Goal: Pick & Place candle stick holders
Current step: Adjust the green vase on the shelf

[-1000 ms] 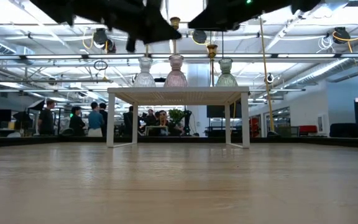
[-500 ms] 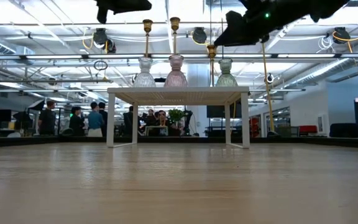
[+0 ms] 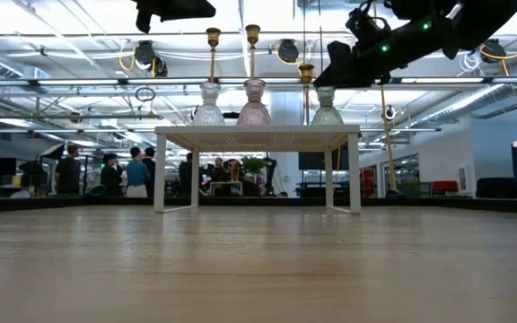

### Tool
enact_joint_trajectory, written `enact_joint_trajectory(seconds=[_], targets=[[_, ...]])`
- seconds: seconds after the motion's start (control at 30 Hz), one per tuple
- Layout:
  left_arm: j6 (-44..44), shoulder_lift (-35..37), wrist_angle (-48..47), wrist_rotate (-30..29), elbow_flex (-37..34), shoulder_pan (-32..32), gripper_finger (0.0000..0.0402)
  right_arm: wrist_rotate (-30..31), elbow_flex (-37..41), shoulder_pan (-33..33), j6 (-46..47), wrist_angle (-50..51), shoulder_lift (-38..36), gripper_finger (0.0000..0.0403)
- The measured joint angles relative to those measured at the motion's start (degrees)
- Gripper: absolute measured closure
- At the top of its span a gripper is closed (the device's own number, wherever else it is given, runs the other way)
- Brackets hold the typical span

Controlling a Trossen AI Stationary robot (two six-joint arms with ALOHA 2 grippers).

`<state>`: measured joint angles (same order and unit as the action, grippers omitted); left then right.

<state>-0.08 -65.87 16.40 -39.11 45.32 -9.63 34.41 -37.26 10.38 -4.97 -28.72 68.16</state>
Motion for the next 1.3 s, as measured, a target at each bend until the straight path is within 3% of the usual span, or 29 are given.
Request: enact_joint_trajectory(seconds=[1.0,1.3], targets=[[2.59,0.07,0.16,-3.45,-0.02,0.0,0.0391,-9.01,-0.06,-1.49,1.58,0.69,1.99,0.0181],[2.83,5.5,-2.34,-3.54,-0.11,-1.89,0.0382,-9.09,-0.06,-1.92,-3.24,-0.3,1.03,0.0181]])
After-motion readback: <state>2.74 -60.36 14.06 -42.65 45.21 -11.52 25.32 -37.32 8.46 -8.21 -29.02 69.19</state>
